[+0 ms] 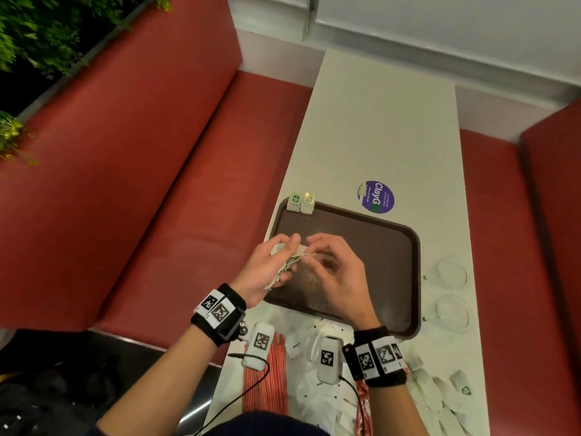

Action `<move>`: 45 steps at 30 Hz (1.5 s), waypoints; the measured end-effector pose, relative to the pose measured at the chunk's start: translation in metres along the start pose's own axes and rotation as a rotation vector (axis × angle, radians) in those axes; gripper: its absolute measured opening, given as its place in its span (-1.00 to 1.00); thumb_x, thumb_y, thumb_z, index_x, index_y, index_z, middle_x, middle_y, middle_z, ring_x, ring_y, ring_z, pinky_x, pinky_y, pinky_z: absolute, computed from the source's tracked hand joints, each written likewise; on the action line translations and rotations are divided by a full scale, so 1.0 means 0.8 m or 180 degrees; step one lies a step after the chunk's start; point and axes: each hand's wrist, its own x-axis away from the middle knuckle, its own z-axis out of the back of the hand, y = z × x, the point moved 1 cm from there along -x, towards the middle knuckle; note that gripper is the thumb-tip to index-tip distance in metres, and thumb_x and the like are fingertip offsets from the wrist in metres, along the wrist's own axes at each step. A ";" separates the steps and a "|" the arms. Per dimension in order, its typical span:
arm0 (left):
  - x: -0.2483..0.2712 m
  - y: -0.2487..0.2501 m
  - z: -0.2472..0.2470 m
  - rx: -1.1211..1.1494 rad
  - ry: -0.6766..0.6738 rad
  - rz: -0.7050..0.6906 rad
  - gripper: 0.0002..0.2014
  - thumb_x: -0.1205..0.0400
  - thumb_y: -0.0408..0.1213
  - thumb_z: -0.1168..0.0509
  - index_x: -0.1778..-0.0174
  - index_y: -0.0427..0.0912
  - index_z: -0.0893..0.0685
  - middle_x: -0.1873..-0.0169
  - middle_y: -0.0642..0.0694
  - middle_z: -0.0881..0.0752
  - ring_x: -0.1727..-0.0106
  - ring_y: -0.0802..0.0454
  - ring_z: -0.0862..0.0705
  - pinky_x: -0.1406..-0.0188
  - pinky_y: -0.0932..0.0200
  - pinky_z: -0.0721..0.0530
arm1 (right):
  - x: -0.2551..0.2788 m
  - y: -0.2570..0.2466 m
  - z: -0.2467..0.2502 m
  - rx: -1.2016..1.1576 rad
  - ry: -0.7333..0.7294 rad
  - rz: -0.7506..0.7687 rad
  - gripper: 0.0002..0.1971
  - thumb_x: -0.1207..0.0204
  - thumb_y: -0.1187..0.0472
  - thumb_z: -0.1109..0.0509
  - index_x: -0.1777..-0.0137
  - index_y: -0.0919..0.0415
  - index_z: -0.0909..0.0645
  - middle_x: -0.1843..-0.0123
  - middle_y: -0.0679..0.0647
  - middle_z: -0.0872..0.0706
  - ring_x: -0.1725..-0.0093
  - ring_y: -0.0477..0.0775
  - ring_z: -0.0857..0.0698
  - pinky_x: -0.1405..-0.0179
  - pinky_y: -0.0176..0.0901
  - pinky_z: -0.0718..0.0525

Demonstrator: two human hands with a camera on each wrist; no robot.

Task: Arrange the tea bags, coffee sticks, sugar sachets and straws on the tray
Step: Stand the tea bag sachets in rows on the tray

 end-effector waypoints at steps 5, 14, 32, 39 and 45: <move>0.014 -0.001 0.007 -0.0810 0.0036 -0.0541 -0.65 -0.86 0.04 -0.30 -0.05 -0.22 -0.68 0.29 -0.24 -0.68 0.41 -0.12 -0.49 0.50 0.13 -0.41 | 0.009 -0.013 0.018 -0.0069 0.0201 -0.0308 -0.94 -0.79 0.22 -0.52 -0.16 0.07 -0.69 -0.05 -0.06 -0.87 -0.11 0.07 -0.86 -0.16 -0.02 -0.81; 0.026 0.013 -0.006 -0.1457 -0.0372 -0.0903 -0.84 -0.85 -0.10 -0.38 -0.19 -0.11 -0.73 0.26 -0.25 -0.73 0.44 -0.12 -0.54 0.45 0.10 -0.52 | 0.002 -0.009 0.017 0.0026 0.0161 -0.0408 -0.82 -0.76 0.10 -0.56 -0.31 -0.09 -0.74 0.00 -0.08 -0.86 -0.04 0.00 -0.84 -0.04 -0.21 -0.78; -0.020 -0.011 0.016 -0.0700 0.0888 -0.0532 -0.79 -0.80 -0.01 -0.43 -0.17 -0.07 -0.74 0.15 -0.16 -0.81 0.38 -0.10 -0.64 0.49 0.15 -0.55 | -0.119 0.133 0.013 0.0299 0.1333 -0.1629 -0.80 -0.58 0.16 -0.68 -0.11 0.09 -0.75 0.08 -0.04 -0.90 0.21 -0.28 -0.78 0.18 -0.62 -0.56; -0.025 -0.015 0.039 -0.0331 0.1097 -0.0380 -0.84 -0.83 -0.12 -0.39 -0.25 -0.10 -0.72 0.12 -0.15 -0.81 0.34 -0.09 -0.66 0.44 0.10 -0.57 | -0.185 0.192 -0.009 0.0622 0.1147 -0.1735 -0.81 -0.64 0.19 -0.65 -0.14 0.15 -0.70 0.11 -0.05 -0.81 -0.14 0.11 -0.71 -0.10 -0.13 -0.57; -0.029 -0.011 0.047 0.0131 0.1000 -0.0299 -0.79 -0.87 -0.21 -0.31 -0.38 -0.16 -0.70 0.07 -0.23 -0.80 0.26 -0.13 -0.70 0.34 0.03 -0.61 | -0.188 0.207 -0.023 0.0905 0.1039 -0.1797 -0.83 -0.68 0.17 -0.59 -0.17 0.11 -0.67 0.03 0.00 -0.81 -0.06 -0.02 -0.61 -0.19 0.02 -0.67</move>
